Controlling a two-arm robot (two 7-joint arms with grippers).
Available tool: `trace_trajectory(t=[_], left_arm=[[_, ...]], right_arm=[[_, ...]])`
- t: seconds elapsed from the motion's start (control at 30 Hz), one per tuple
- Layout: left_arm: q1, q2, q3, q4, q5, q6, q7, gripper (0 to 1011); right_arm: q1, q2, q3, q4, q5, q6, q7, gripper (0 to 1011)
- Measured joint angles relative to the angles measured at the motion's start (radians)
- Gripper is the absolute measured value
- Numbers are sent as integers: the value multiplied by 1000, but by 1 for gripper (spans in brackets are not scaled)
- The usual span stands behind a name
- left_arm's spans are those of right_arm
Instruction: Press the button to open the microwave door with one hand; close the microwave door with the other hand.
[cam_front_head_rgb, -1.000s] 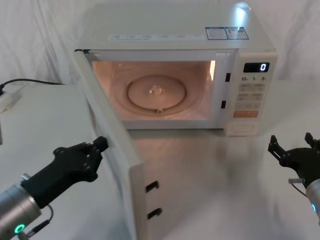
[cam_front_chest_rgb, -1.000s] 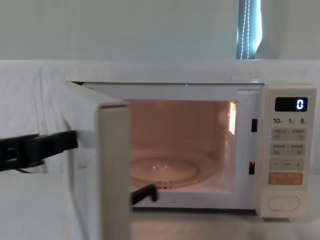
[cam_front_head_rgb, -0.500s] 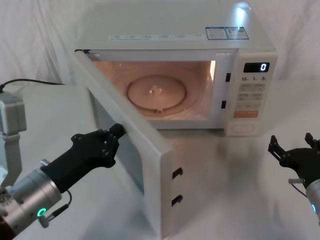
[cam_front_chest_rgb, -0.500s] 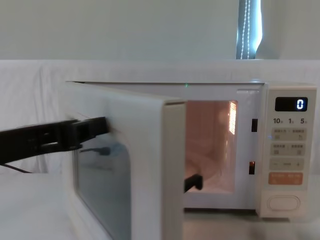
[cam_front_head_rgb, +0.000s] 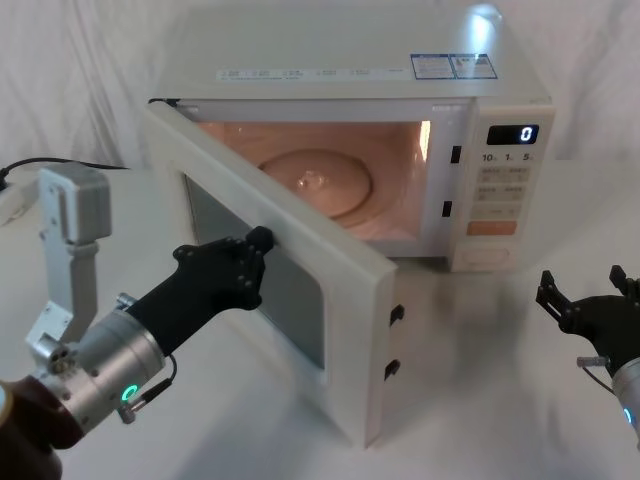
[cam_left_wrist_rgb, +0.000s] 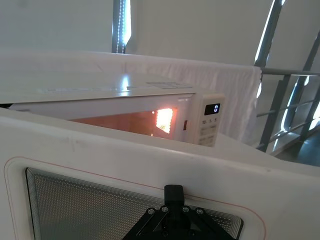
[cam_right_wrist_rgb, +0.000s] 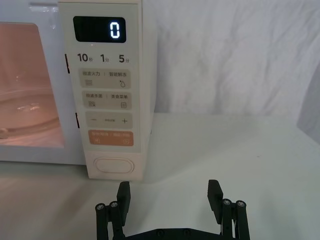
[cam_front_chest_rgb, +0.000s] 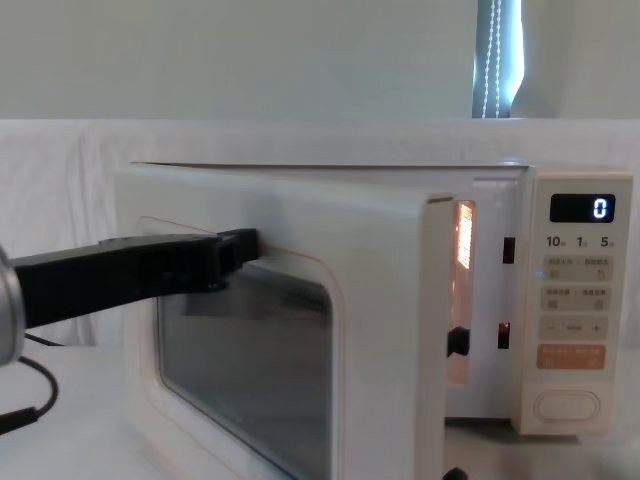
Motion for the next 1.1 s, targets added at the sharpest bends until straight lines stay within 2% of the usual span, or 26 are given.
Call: trace_trajectory(t=[0.33,1.1], left_arm=[[-66,-53,34,53,62,13,25,0],[-234,-176,92,209,199,35,20,0]], right_arm=[[0,0,0,0,0,0,0,1002],[0,0,0,0,0,0,0,1002]])
